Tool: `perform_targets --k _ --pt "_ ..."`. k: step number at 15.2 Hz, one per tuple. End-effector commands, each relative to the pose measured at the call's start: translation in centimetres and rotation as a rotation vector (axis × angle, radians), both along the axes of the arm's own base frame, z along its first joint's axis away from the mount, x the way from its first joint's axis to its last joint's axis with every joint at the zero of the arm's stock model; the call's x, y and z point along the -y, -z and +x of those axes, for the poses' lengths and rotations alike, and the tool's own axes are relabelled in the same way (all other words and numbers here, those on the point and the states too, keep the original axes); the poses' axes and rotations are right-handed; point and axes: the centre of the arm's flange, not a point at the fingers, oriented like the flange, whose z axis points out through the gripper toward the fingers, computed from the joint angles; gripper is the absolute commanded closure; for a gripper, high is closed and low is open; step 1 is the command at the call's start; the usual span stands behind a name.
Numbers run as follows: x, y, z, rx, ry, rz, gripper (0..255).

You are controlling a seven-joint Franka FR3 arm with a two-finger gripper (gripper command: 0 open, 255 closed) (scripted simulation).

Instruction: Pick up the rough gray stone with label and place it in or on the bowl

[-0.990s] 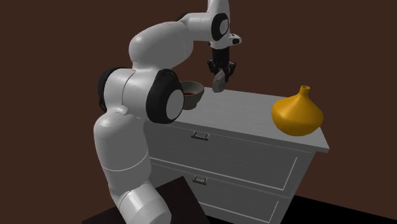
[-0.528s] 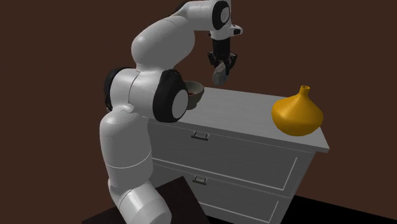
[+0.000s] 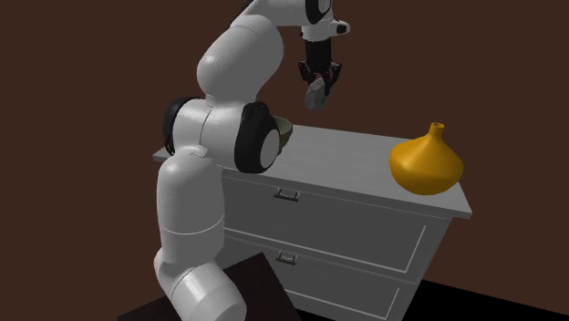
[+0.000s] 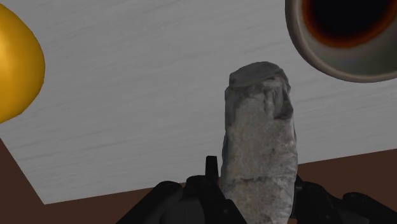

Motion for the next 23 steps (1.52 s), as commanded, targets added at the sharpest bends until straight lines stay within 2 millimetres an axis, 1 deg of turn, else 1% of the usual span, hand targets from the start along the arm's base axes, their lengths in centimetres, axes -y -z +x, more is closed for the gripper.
perform_targets --k 1,4,5,17,18,23 --pt "0.1 -1.1 0.0 0.0 0.0 0.0 255" --pt "0.1 -2.7 0.0 0.0 0.0 0.0 255" --pt "0.1 -2.8 0.0 0.0 0.0 0.0 255" --pt "-4.0 -4.3 -15.3 0.0 0.0 0.0 255" --pt "-4.5 -4.5 -17.3 0.0 0.0 0.0 255" --pt "-4.5 -1.8 -17.3 0.0 0.0 0.0 255"
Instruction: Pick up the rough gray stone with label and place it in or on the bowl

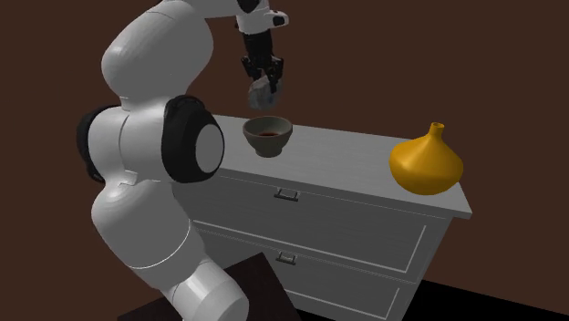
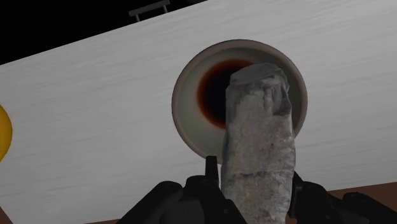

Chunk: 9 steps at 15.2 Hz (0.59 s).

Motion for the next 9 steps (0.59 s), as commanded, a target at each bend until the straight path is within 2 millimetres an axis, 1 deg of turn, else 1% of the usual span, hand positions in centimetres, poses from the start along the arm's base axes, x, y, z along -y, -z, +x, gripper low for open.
perform_targets --k 1,9 --pt "0.0 1.0 -0.1 0.001 0.0 0.001 255" --pt "0.0 5.2 -0.1 0.001 0.0 0.001 255"
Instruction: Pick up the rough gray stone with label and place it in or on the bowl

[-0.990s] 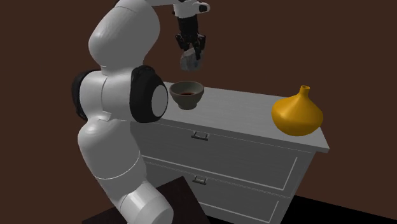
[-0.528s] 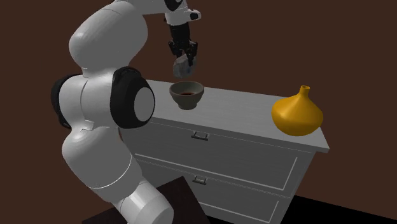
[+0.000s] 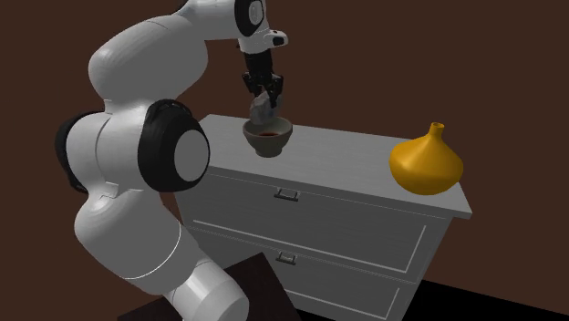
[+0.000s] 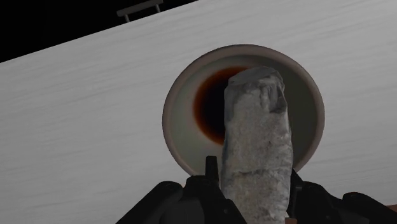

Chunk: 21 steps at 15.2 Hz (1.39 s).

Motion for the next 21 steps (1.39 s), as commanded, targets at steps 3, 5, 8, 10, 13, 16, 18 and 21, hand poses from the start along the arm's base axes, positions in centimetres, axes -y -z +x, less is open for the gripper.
perform_targets --k 3,5,8,10,13,16,18,21 --pt "-0.1 1.8 0.1 0.001 0.0 0.001 255" --pt "-0.1 1.8 0.1 0.001 0.0 0.001 255" --pt "-0.1 1.8 0.1 0.001 0.0 0.001 255" --pt "-0.1 1.8 0.1 0.001 0.0 0.001 255" --pt "-0.1 1.8 0.1 0.001 0.0 0.001 0" --pt "-0.1 1.8 0.1 0.001 0.0 0.001 0" --pt "0.1 -0.8 -0.4 0.001 0.0 0.001 0" --pt "0.2 -3.1 -0.8 0.001 0.0 0.001 0"
